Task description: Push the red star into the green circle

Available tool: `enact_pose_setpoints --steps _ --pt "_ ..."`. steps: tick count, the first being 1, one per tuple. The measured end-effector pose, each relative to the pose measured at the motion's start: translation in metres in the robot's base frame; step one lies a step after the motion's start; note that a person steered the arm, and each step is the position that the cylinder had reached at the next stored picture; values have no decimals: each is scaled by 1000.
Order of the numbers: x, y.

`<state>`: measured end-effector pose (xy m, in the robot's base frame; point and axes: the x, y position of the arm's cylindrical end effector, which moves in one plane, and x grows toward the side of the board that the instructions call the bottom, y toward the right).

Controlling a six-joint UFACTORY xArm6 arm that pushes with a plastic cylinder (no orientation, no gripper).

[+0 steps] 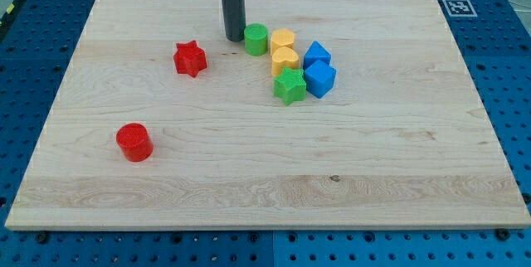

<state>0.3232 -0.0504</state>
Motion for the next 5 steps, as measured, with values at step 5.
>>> enact_pose_setpoints --steps 5 --pt "60 -29"
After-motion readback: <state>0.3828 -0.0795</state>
